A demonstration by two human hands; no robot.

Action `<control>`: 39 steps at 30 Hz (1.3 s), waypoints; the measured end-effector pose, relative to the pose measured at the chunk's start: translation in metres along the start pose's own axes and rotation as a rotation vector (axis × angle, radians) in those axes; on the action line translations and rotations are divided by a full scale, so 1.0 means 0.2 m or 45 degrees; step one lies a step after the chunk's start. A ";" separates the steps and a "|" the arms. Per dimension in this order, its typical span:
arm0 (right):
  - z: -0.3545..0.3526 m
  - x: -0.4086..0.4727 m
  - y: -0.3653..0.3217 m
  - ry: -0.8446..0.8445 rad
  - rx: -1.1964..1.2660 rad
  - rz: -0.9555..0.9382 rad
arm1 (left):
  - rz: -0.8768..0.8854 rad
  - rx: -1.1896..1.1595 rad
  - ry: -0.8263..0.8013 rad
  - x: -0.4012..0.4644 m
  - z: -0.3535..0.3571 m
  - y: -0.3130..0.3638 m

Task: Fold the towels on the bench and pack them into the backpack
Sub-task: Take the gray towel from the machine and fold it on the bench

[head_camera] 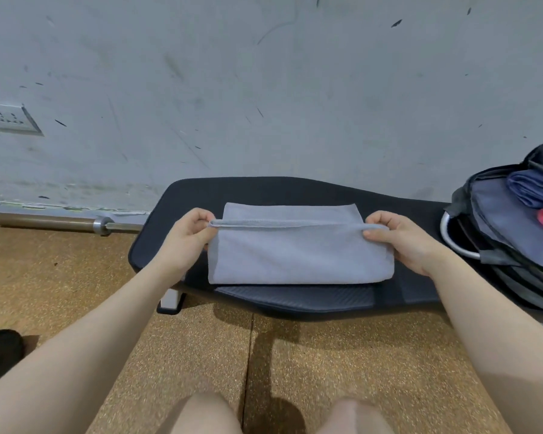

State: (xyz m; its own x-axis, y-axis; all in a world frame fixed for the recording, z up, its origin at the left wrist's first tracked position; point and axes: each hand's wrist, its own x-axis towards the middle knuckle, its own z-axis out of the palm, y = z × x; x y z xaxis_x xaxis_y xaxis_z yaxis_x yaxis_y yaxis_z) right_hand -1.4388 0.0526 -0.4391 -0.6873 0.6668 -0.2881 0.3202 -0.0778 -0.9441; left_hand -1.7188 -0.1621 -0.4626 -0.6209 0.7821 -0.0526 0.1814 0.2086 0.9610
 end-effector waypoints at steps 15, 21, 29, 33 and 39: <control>0.08 0.53 0.03 0.824 -0.491 -0.024 | -0.057 0.699 0.160 0.55 0.18 -0.10; 0.14 0.55 0.07 0.852 -0.996 -0.045 | 0.160 0.973 0.326 0.48 0.23 -0.14; 0.56 0.42 0.14 0.123 -1.523 -0.266 | 0.345 1.331 -0.362 0.32 0.39 -0.16; 0.40 0.39 0.20 0.200 -1.513 0.100 | 0.237 1.393 -0.428 0.33 0.37 -0.19; 0.21 0.27 0.26 0.444 -1.417 0.285 | 0.209 1.452 -0.493 0.31 0.37 -0.14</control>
State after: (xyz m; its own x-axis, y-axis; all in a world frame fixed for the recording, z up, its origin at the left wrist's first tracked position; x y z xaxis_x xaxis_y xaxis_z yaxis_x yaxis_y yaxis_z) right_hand -1.4868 0.0547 -0.5102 -0.3847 0.8995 -0.2071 0.9196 0.3540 -0.1703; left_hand -1.7058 -0.0759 -0.5128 -0.2943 0.9306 -0.2177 0.9241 0.3352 0.1833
